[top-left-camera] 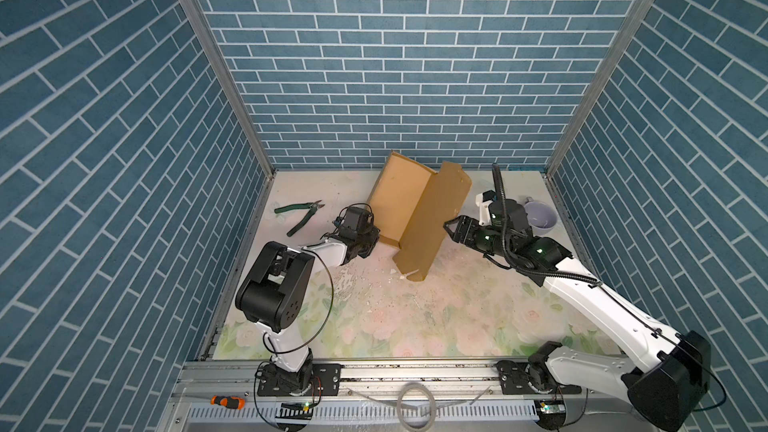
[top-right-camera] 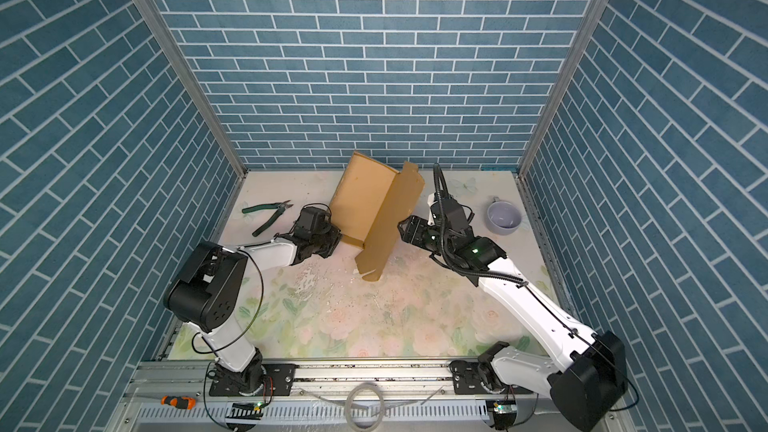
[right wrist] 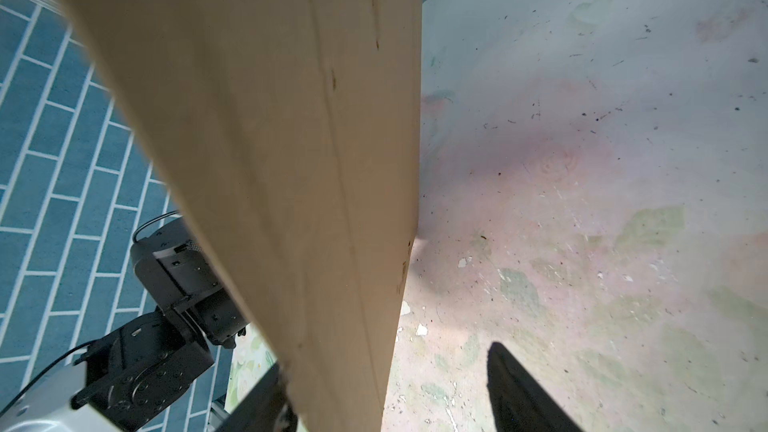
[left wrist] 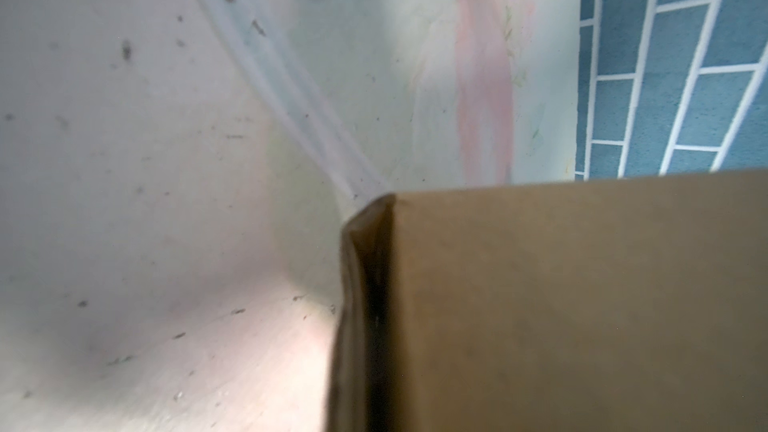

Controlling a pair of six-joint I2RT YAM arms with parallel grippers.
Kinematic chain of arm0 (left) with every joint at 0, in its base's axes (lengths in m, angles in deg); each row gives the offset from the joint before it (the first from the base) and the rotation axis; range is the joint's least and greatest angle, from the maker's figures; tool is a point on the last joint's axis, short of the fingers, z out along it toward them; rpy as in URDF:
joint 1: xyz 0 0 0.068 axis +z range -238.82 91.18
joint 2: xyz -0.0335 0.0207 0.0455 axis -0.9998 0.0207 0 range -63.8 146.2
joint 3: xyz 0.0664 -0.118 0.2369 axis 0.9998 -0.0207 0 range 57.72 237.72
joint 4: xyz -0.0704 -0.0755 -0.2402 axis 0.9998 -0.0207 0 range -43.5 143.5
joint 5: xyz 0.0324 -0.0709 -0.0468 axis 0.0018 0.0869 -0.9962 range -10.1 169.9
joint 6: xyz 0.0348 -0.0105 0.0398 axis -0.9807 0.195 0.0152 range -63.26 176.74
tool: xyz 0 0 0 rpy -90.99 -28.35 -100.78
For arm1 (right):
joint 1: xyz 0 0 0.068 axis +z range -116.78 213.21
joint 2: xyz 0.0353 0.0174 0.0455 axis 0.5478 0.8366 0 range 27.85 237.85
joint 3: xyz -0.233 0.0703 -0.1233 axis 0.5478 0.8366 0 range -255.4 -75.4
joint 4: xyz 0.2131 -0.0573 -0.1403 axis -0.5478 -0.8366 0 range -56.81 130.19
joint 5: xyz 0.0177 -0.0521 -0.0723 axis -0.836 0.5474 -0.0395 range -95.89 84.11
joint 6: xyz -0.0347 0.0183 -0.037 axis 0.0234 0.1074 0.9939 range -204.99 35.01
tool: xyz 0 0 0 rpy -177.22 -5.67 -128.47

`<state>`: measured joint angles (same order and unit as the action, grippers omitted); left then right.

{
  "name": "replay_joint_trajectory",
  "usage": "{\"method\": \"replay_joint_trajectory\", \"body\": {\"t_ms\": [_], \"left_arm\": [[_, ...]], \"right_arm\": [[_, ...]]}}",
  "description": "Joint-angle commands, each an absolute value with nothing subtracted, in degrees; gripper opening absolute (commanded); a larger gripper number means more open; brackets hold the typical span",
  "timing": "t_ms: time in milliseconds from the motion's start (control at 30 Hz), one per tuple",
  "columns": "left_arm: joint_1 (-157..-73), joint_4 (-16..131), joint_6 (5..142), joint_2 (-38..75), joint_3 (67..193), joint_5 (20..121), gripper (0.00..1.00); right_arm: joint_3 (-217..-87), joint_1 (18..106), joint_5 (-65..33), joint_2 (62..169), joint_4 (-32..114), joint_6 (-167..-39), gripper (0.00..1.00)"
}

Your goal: Fold the paper box

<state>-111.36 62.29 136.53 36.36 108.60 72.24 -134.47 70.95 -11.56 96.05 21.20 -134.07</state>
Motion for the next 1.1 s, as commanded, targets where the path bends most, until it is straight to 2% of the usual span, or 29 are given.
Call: {"method": "replay_joint_trajectory", "body": {"t_ms": [0, 100, 333, 433, 800, 967, 1067], "left_arm": [[-111.99, 61.61, 138.70, 34.92, 107.43, 73.21, 0.00], [-112.49, 62.89, 140.47, 34.55, 107.18, 73.23, 0.00], [-114.26, 62.90, 142.62, 32.74, 107.06, 73.53, 0.04], [-114.26, 63.60, 143.39, 32.54, 106.42, 73.49, 0.08], [-114.40, 64.57, 143.44, 29.77, 106.75, 71.96, 0.32], [-114.33, 65.07, 143.42, 28.59, 105.12, 70.97, 0.38], [-114.37, 63.65, 142.32, 26.46, 104.22, 70.22, 0.43]], "right_arm": [[-139.45, 72.06, -7.37, 98.05, 21.48, -132.64, 0.68], [-141.23, 72.09, -6.41, 101.21, 21.36, -130.75, 0.64], [-148.30, 72.06, -3.12, 107.74, 17.68, -125.65, 0.41], [-151.57, 72.08, -2.14, 109.11, 14.57, -123.49, 0.36], [-156.54, 72.08, -2.93, 112.27, 10.68, -120.13, 0.13], [-159.13, 71.65, -2.70, 114.50, 8.63, -117.97, 0.01], [-161.39, 70.98, -2.74, 116.03, 6.67, -116.58, 0.00]]}}
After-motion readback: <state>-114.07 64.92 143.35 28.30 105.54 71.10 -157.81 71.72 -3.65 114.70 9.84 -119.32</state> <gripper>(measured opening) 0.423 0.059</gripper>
